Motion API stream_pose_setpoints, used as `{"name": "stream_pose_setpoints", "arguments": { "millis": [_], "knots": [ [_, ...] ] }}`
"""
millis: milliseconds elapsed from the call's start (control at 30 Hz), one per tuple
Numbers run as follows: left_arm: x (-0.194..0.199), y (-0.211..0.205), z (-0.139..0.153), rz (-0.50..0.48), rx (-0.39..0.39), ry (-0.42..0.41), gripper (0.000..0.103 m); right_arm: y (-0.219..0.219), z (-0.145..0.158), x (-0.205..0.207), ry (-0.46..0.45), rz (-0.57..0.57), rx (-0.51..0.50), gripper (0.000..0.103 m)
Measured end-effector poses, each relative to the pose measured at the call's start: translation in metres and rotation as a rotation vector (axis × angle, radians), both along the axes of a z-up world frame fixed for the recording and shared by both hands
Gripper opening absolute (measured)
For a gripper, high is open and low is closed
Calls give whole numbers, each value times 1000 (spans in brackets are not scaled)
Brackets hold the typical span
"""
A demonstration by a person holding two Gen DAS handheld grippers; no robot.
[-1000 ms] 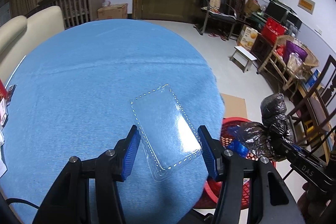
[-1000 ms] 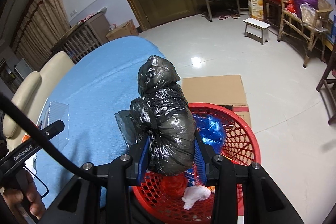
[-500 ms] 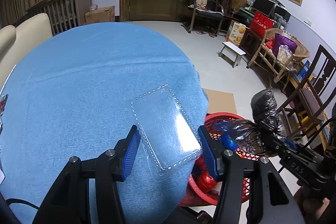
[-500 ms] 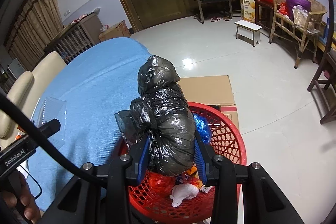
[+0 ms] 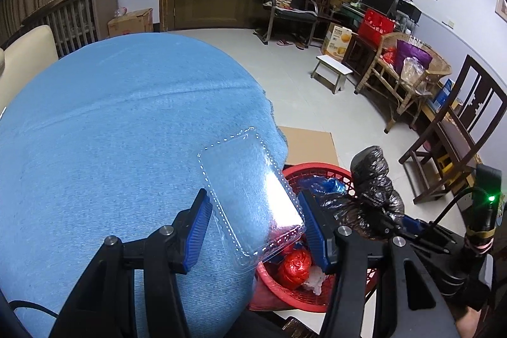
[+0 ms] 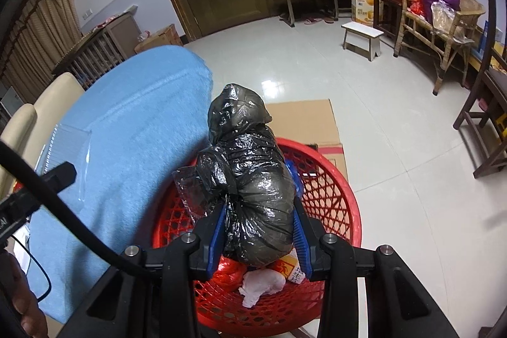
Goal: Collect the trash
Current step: 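Carry the black bag and clear tray over the red basket and release both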
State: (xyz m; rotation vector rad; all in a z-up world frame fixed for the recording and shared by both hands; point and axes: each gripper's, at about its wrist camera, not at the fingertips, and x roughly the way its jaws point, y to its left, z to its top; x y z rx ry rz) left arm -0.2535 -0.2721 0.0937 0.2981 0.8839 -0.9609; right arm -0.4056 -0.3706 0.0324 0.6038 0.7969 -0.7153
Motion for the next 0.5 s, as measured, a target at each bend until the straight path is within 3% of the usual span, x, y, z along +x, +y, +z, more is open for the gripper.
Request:
{"name": "stream_pose_setpoints", "arguments": {
  "millis": [500],
  "knots": [
    [1, -9, -6, -30, 6, 19, 57, 5, -21, -7, 101, -62, 62, 41]
  ]
}}
